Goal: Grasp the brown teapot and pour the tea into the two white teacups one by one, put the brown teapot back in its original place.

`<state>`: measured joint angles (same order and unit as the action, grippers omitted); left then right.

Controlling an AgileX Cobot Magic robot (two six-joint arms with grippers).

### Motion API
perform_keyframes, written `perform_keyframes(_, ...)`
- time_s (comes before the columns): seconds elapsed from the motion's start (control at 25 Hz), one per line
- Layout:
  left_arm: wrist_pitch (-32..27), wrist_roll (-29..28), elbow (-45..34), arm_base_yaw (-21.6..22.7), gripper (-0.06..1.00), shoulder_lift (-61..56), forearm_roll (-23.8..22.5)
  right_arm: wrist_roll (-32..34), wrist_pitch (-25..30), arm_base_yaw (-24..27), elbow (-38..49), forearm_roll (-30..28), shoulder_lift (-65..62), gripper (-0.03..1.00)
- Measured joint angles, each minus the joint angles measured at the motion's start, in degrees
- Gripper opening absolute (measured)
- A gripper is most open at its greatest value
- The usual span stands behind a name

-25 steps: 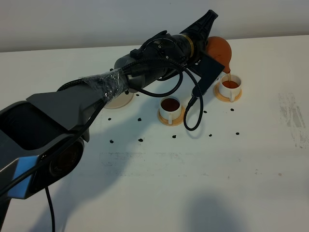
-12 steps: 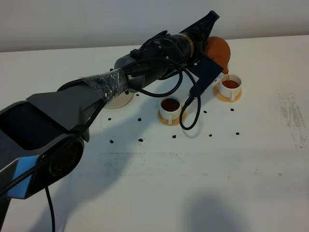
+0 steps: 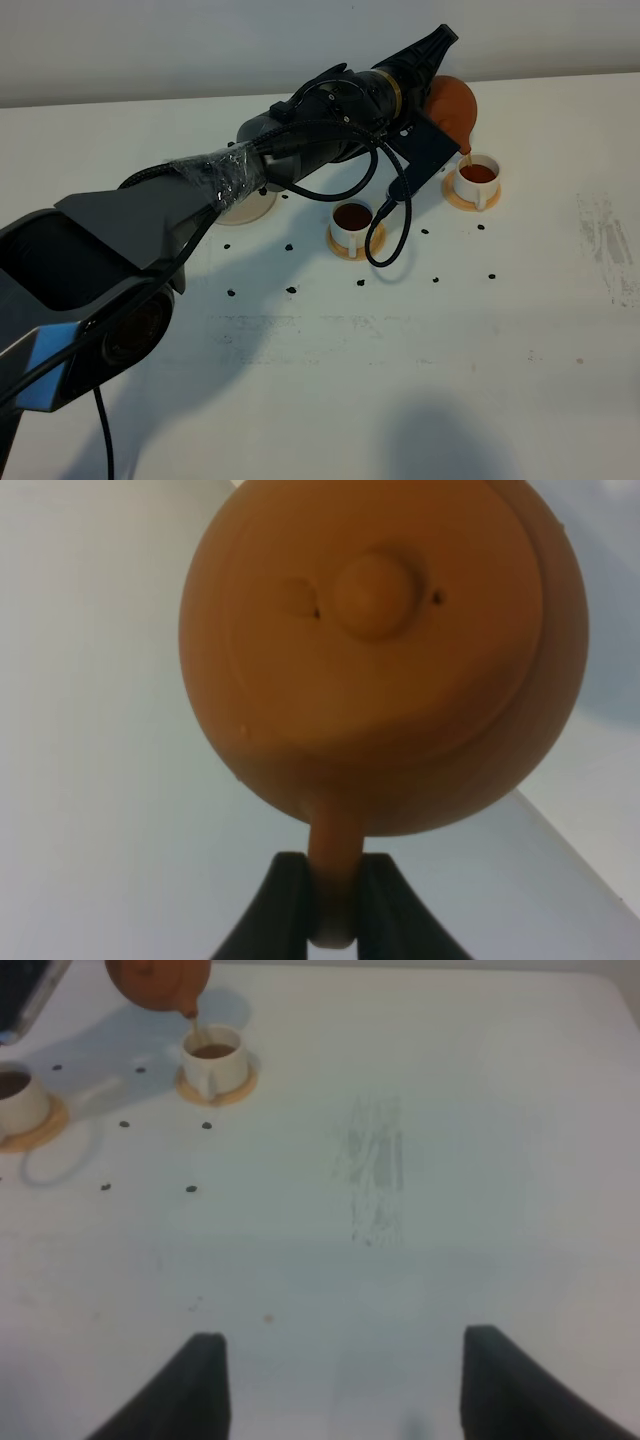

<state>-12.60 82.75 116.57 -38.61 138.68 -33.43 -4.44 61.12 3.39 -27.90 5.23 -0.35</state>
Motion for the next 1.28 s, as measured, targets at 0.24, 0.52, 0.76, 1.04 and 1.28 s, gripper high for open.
perform_keyframes(0.24,0.0,0.1,0.0,0.0,0.10,0.0,-1.1,0.0,0.0,0.0,0.0,0.0,0.0,0.51)
perform_keyframes(0.52,0.0,-0.5,0.0,0.0,0.10,0.0,-1.8,0.0,0.0,0.0,0.0,0.0,0.0,0.51)
perform_keyframes(0.76,0.1,-1.7,0.0,0.0,0.10,0.0,-2.9,0.0,0.0,0.0,0.0,0.0,0.0,0.51)
perform_keyframes(1.04,0.5,-2.1,0.0,0.0,0.10,0.0,-3.2,0.0,0.0,0.0,0.0,0.0,0.0,0.51)
perform_keyframes(1.28,0.9,-2.6,0.0,0.0,0.10,0.0,-2.0,0.0,0.0,0.0,0.0,0.0,0.0,0.51)
